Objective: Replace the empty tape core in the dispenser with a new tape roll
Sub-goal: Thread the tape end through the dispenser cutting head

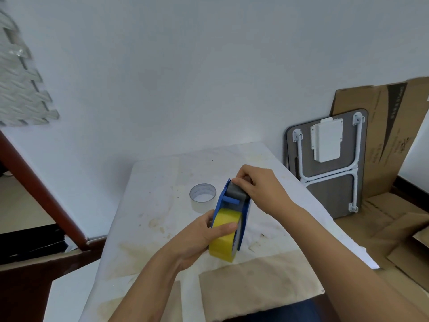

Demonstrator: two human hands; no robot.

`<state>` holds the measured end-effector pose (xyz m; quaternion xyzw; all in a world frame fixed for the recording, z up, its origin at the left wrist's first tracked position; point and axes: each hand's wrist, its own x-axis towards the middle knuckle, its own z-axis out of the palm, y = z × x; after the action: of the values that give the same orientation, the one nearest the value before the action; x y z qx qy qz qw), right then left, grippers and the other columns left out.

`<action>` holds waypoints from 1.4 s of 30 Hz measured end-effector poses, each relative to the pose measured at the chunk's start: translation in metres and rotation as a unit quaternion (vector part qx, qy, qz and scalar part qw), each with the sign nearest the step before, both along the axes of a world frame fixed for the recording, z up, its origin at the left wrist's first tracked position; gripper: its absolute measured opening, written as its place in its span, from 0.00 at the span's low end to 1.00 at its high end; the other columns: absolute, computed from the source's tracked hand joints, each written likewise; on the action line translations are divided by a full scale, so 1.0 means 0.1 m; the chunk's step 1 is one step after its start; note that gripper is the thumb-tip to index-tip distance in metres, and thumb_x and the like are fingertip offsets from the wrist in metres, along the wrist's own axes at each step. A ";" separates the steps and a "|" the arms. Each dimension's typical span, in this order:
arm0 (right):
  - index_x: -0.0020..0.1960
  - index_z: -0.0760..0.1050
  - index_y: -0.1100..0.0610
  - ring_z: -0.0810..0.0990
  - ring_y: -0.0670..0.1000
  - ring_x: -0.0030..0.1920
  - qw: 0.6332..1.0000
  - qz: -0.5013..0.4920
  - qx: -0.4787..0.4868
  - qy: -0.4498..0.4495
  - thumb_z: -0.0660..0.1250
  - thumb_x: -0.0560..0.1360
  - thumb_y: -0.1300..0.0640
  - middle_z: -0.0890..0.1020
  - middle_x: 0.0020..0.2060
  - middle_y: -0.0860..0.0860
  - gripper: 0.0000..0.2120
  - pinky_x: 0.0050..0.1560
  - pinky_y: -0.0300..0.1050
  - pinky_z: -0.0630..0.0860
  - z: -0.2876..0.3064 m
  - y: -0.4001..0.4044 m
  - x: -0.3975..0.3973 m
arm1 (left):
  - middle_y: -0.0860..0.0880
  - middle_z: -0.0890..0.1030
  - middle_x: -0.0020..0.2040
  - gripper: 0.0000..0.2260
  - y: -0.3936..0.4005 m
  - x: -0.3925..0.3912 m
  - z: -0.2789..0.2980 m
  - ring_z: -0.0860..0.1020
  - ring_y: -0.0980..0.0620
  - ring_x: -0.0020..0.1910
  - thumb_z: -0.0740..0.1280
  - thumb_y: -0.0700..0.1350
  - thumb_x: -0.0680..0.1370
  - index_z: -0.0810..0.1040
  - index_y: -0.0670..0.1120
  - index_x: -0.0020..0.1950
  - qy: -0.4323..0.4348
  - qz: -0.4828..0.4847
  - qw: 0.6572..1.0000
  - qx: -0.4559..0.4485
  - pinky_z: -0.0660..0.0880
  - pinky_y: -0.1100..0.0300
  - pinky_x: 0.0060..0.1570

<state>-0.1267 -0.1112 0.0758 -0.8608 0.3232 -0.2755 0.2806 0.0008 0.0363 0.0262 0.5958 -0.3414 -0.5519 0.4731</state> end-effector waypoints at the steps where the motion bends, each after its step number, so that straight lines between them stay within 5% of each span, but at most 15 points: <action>1: 0.45 0.77 0.57 0.78 0.51 0.40 1.000 -0.001 0.006 -0.005 0.65 0.78 0.51 0.82 0.39 0.52 0.10 0.39 0.43 0.73 -0.01 0.01 0.00 | 0.44 0.84 0.61 0.26 0.01 0.00 0.00 0.83 0.46 0.57 0.77 0.51 0.71 0.76 0.50 0.68 0.002 -0.005 1.000 -0.002 0.78 0.46 0.63; 8: 0.41 0.76 0.56 0.71 0.44 0.32 0.998 -0.029 0.042 -0.035 0.67 0.78 0.53 0.74 0.30 0.45 0.09 0.32 0.35 0.64 -0.03 0.02 0.00 | 0.48 0.85 0.56 0.24 0.06 -0.01 0.00 0.83 0.49 0.54 0.76 0.49 0.70 0.77 0.51 0.65 -0.011 -0.031 0.999 -0.021 0.80 0.53 0.57; 24: 0.43 0.80 0.61 0.78 0.50 0.38 0.978 -0.047 0.159 -0.127 0.69 0.75 0.53 0.86 0.40 0.55 0.10 0.41 0.44 0.75 0.01 0.02 -0.02 | 0.46 0.83 0.63 0.21 0.14 0.07 -0.04 0.81 0.49 0.59 0.74 0.38 0.75 0.78 0.49 0.67 -0.047 -0.091 0.995 -0.014 0.76 0.54 0.62; 30: 0.43 0.80 0.61 0.80 0.51 0.40 0.978 -0.046 0.169 -0.115 0.69 0.76 0.53 0.86 0.41 0.55 0.11 0.43 0.47 0.77 -0.01 0.02 0.00 | 0.47 0.83 0.55 0.22 0.15 0.07 -0.03 0.80 0.50 0.55 0.74 0.38 0.71 0.78 0.46 0.65 -0.048 -0.109 0.993 -0.011 0.74 0.51 0.60; 34: 0.42 0.80 0.59 0.78 0.48 0.37 0.978 -0.057 0.164 -0.113 0.69 0.75 0.52 0.86 0.41 0.54 0.10 0.38 0.40 0.72 -0.01 0.03 0.03 | 0.43 0.82 0.62 0.22 0.08 0.00 -0.02 0.81 0.49 0.57 0.74 0.43 0.73 0.77 0.47 0.67 -0.027 -0.092 0.995 -0.012 0.75 0.50 0.63; 42: 0.42 0.81 0.60 0.75 0.49 0.36 0.968 -0.074 0.206 -0.121 0.69 0.75 0.52 0.83 0.39 0.55 0.11 0.38 0.41 0.71 0.00 0.01 -0.03 | 0.46 0.84 0.59 0.20 0.03 -0.01 0.01 0.82 0.48 0.56 0.75 0.46 0.72 0.80 0.49 0.64 -0.028 -0.060 0.998 -0.011 0.75 0.48 0.64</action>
<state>-0.1298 -0.1100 0.0761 -0.7182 0.3997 -0.3251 0.4677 -0.0002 0.0394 0.0270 0.5845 -0.3957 -0.5581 0.4363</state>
